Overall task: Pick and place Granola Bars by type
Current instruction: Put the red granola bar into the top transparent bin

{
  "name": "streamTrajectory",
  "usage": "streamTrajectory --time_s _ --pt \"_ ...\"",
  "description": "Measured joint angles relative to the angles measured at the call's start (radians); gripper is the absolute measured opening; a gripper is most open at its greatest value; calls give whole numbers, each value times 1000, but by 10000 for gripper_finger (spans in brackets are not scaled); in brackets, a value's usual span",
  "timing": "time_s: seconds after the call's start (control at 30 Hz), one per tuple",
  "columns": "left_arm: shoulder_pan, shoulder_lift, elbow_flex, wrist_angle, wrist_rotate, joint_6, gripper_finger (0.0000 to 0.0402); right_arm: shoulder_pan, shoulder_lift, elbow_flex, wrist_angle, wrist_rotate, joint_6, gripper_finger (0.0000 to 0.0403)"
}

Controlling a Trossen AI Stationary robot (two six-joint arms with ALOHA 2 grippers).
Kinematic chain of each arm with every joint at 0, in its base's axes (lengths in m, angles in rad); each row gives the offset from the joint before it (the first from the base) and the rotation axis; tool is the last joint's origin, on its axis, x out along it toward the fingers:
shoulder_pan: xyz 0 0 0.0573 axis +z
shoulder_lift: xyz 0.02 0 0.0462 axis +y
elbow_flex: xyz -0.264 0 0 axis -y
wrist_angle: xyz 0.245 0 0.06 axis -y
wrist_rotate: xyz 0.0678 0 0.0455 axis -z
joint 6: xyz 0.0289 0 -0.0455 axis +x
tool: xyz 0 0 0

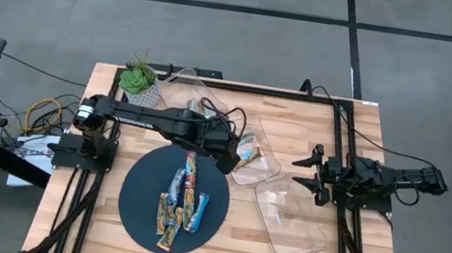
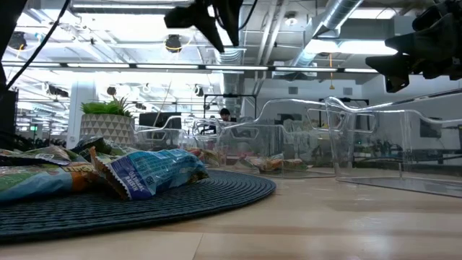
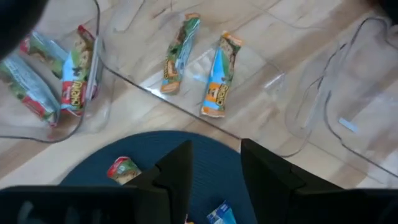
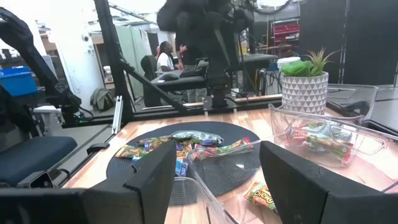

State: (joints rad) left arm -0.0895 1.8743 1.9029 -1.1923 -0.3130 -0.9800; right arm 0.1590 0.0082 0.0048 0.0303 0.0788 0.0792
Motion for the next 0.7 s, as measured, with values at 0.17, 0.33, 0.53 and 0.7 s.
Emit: streamTrajectory --time_s 0.17,0.33,0.53,0.7 --pt "2 -104 -276 276 98 -3 128 0 0 0 1 0 0 224" --pt "26 -223 -590 446 182 -136 128 0 0 0 0 0 0 224" --pt "30 -337 -868 598 253 -318 128 0 0 0 0 0 0 224" --pt "30 -345 -937 611 291 -351 128 0 0 0 0 0 0 224"
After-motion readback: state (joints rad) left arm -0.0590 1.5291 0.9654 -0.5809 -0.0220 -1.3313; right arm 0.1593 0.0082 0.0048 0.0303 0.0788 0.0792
